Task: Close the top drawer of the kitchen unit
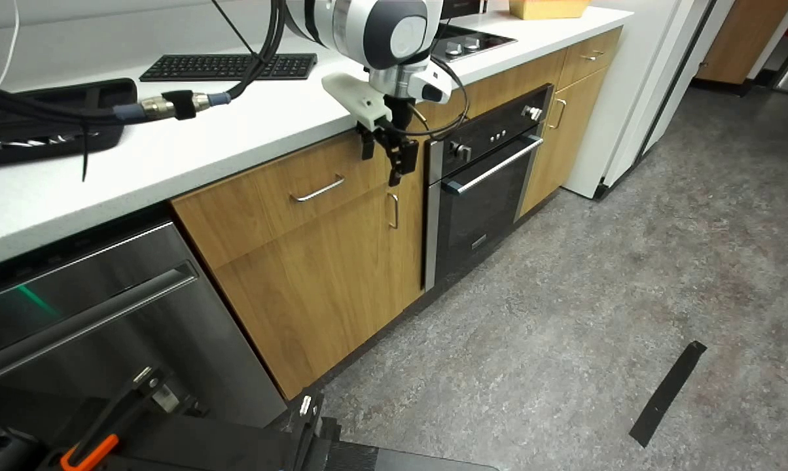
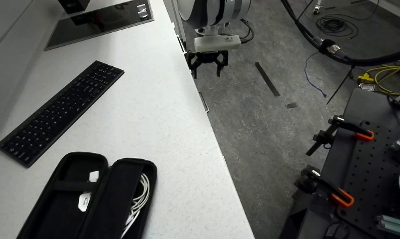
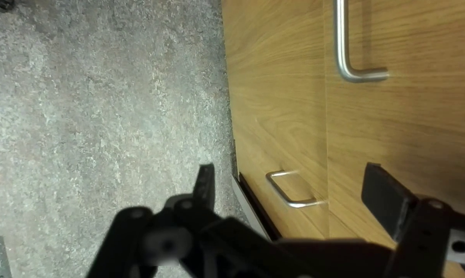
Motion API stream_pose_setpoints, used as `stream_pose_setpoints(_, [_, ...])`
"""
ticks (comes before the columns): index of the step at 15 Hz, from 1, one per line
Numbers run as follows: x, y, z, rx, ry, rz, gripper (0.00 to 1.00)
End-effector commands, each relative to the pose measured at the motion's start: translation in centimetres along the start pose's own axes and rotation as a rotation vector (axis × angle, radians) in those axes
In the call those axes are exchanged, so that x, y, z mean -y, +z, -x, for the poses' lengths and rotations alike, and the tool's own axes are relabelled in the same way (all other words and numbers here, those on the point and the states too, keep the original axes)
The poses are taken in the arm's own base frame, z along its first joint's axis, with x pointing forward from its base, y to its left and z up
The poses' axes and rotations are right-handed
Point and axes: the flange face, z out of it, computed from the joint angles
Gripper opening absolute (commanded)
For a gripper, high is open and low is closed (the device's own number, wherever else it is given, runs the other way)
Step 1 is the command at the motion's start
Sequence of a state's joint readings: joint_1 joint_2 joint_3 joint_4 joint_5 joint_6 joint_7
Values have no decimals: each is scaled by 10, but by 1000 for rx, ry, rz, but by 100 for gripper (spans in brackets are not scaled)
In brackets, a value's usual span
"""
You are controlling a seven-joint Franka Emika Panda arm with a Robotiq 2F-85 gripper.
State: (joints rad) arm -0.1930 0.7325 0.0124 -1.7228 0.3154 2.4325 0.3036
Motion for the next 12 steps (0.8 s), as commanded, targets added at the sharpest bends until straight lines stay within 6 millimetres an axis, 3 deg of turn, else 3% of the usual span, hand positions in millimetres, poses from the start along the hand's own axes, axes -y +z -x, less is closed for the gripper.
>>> stream_pose_setpoints(1, [0,-5,-4,9,-9,-1,100])
stream_pose_setpoints(4, [1,-15,-12,16,-20,-7,100])
stream_pose_setpoints(12, [1,-15,-12,16,-21,-8,100])
